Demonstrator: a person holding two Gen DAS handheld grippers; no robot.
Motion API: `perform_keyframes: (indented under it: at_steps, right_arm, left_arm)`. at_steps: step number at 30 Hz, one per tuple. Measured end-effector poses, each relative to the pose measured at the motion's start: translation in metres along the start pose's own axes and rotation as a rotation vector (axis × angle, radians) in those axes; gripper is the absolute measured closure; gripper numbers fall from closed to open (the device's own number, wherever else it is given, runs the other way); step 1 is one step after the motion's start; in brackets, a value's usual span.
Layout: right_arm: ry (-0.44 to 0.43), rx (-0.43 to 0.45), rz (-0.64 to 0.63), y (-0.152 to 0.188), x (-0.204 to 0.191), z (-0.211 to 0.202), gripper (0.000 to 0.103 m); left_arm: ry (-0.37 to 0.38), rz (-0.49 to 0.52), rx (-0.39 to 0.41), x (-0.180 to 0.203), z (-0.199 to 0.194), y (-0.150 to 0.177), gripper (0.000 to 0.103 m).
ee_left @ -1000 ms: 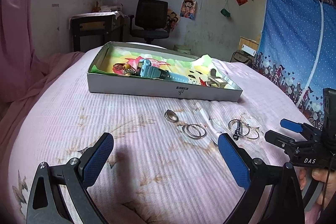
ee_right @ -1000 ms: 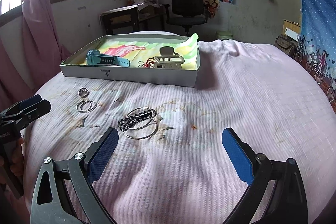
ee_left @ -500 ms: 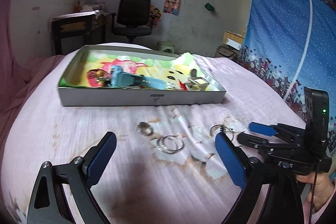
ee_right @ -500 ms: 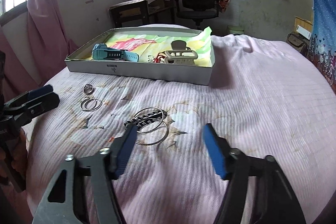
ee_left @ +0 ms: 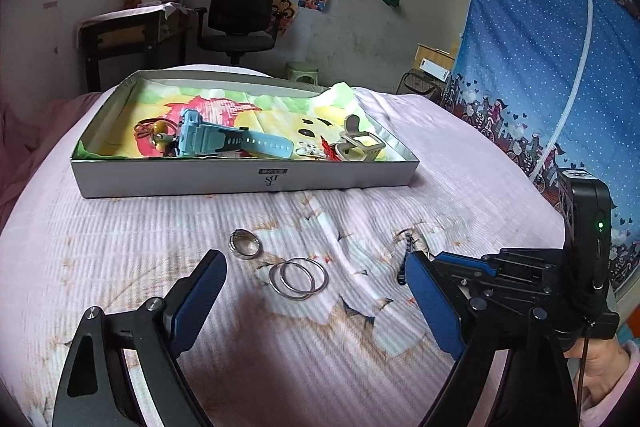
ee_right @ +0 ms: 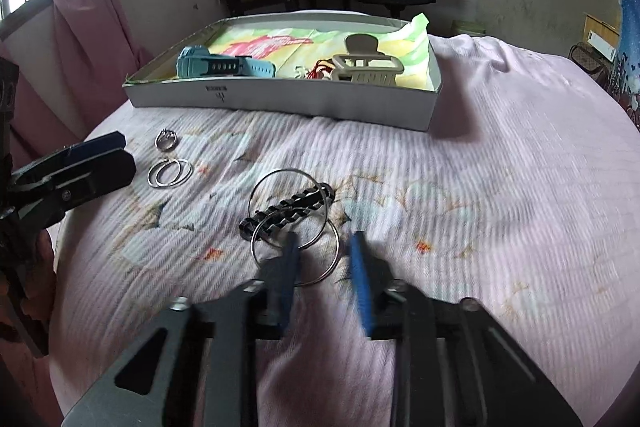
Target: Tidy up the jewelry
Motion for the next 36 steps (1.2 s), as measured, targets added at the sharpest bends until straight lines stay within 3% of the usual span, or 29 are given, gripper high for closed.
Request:
perform_keyframes:
  at_steps: [2, 5, 15, 25, 31, 36]
  right_arm:
    - [0.018, 0.006, -0.005, 0.001, 0.0, -0.001, 0.099]
    - [0.015, 0.019, 0.001, 0.0, 0.003, -0.005, 0.1]
    - [0.051, 0.113, 0.033, -0.011, 0.018, -0.024, 0.1]
    - [0.003, 0.202, 0.068, -0.024, 0.027, -0.047, 0.1]
    - [-0.031, 0.203, 0.035, -0.018, 0.015, -0.058, 0.1]
    - [0.001, 0.217, 0.033, -0.014, 0.018, -0.068, 0.1]
  left_arm:
    - [0.009, 0.005, -0.002, 0.002, 0.002, -0.002, 0.015]
    - [0.028, 0.017, -0.006, 0.008, 0.004, -0.004, 0.019]
    - [0.079, 0.064, -0.027, 0.025, 0.012, -0.008, 0.024]
    - [0.092, 0.058, -0.037, 0.029, 0.014, -0.008, 0.025]
    - [0.106, 0.024, -0.048, 0.024, 0.017, -0.008, 0.025]
    - [0.134, 0.019, -0.067, 0.034, 0.024, -0.015, 0.025]
Point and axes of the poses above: each gripper's, at about its wrist camera, not at the fingertips, and z roughly the way its jaws point, x to its right, y to its underside, the point moved 3 cm from there along z, roughly the way its jaws point, and after that the axes turned 13 degrees about z, right-handed, at the moved point
